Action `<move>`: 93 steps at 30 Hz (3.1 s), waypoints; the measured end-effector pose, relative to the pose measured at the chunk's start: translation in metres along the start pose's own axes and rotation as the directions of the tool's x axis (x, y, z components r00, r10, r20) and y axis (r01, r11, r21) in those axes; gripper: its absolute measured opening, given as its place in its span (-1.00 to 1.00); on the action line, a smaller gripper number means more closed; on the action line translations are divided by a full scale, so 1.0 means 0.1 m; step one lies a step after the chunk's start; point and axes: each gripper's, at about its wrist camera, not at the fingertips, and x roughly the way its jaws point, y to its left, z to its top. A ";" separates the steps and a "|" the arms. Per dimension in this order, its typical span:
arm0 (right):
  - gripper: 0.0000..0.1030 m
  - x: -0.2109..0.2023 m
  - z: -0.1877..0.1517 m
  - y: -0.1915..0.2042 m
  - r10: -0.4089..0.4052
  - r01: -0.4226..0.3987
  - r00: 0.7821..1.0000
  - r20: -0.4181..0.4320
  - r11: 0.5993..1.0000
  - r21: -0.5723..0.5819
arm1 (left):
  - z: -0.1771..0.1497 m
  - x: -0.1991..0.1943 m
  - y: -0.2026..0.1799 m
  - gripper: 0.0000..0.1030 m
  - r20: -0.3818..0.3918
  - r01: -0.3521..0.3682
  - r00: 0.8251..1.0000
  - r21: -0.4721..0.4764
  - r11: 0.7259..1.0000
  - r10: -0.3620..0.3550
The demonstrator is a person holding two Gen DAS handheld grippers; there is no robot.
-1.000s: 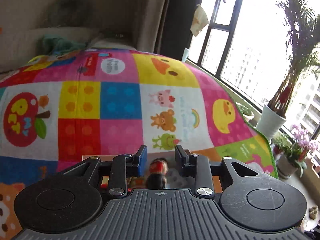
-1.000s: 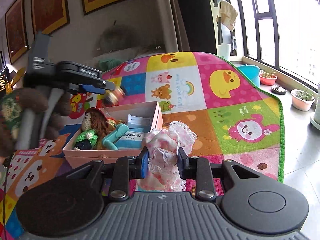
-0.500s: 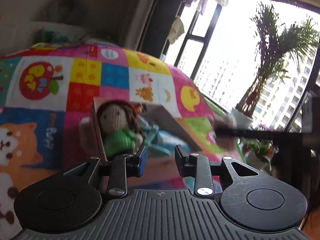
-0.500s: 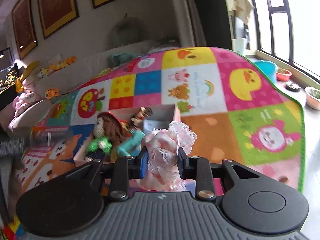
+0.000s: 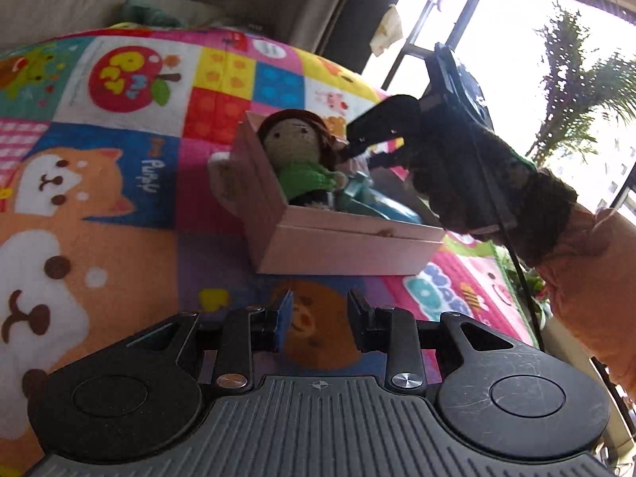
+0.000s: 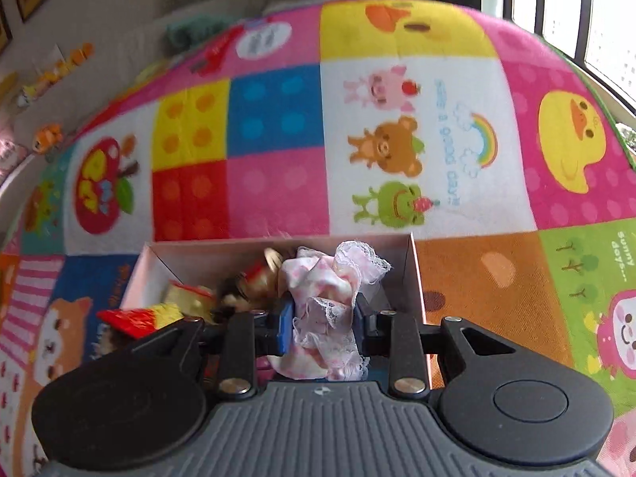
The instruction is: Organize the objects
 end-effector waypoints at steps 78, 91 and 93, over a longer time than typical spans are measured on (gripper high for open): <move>1.00 -1.06 -2.44 0.15 -0.081 0.122 0.969 0.233 0.979 -0.166 | -0.42 0.28 -0.36 0.96 0.029 -0.488 0.872 0.115 0.865 0.488; 1.00 -0.98 -2.34 0.06 -0.061 0.088 0.973 0.224 0.990 -0.110 | -0.40 0.31 -0.37 0.97 0.032 -0.500 0.866 0.104 0.860 0.500; 1.00 -0.98 -2.34 0.07 -0.065 0.092 0.972 0.224 0.989 -0.113 | -0.41 0.31 -0.37 0.97 0.032 -0.500 0.865 0.104 0.860 0.500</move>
